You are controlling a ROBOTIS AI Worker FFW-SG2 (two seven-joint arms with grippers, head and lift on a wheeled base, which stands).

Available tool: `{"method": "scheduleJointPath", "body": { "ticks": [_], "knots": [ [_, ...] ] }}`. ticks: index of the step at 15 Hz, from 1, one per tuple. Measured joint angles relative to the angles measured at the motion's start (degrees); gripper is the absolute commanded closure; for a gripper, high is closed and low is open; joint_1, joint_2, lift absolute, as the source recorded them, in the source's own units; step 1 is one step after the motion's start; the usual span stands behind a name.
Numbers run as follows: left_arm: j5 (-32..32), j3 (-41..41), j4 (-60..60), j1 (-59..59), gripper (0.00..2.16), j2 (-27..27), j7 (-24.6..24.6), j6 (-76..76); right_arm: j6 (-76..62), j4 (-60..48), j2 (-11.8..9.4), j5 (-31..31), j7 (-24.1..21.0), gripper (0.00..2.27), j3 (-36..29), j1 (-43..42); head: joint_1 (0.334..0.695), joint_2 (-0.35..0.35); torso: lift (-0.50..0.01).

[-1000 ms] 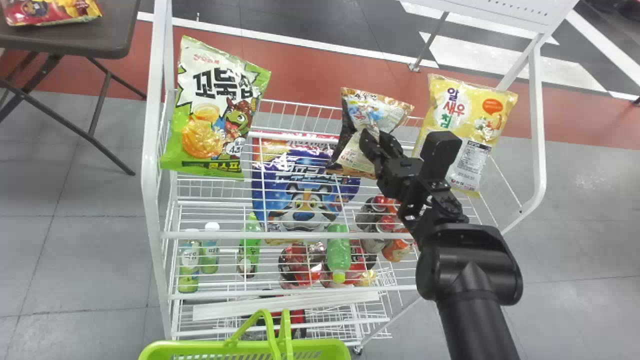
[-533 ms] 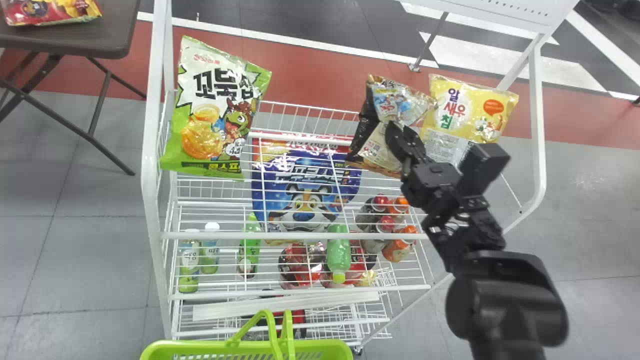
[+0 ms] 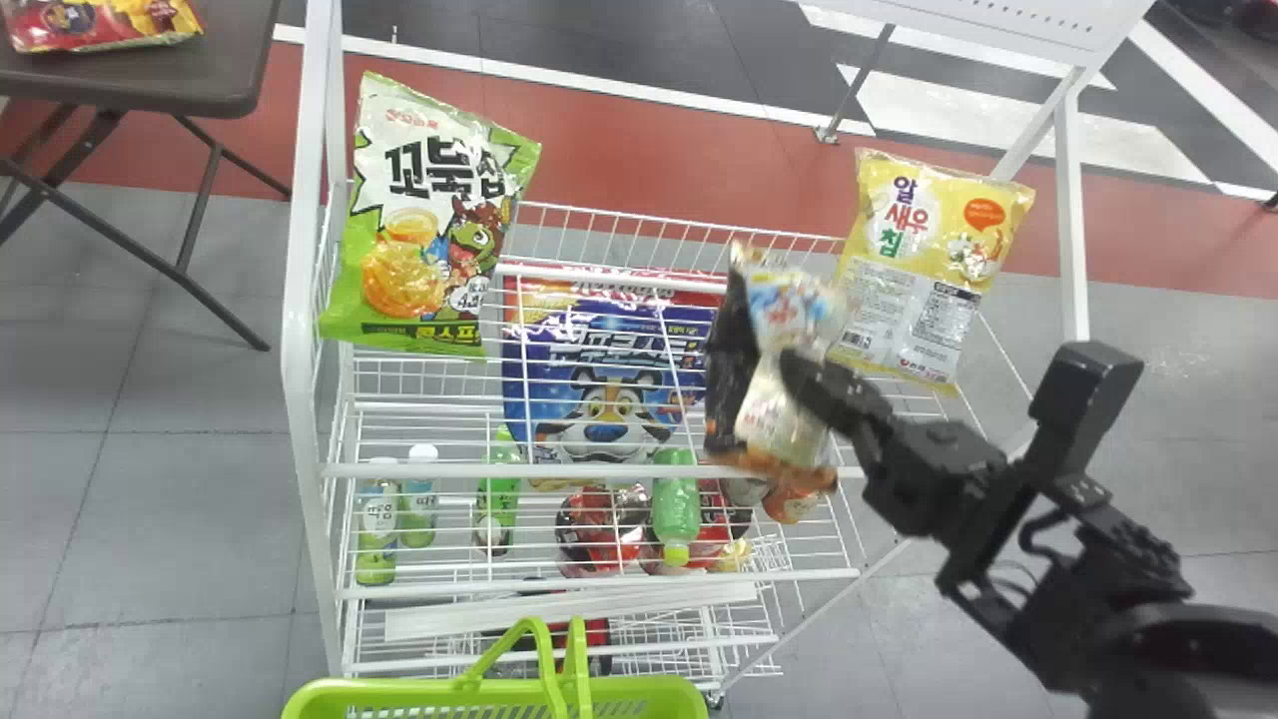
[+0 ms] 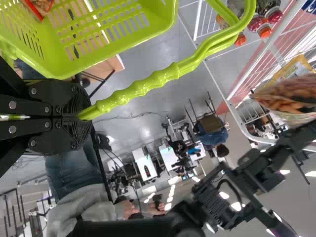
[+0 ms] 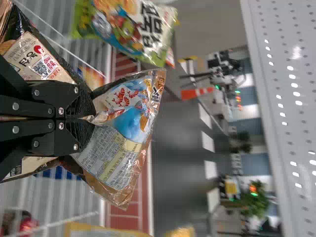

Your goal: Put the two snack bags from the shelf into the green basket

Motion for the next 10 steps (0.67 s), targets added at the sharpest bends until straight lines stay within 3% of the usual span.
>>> {"method": "scheduleJointPath", "body": {
  "ticks": [6, 10],
  "knots": [
    [0.0, -0.2, -0.1, 0.1, 2.14, -0.1, 0.2, -0.2, 27.8, -3.1, 2.1, -6.0, 12.0, 2.25, -7.4, 3.9, 0.695, -0.35, -0.002],
    [-0.2, -0.2, -0.4, 0.1, 2.14, -0.1, 0.3, -1.0, 38.7, -2.5, 2.1, -3.9, 14.2, 2.25, -5.7, 8.0, 0.695, -0.35, -0.002]
  ]
}}
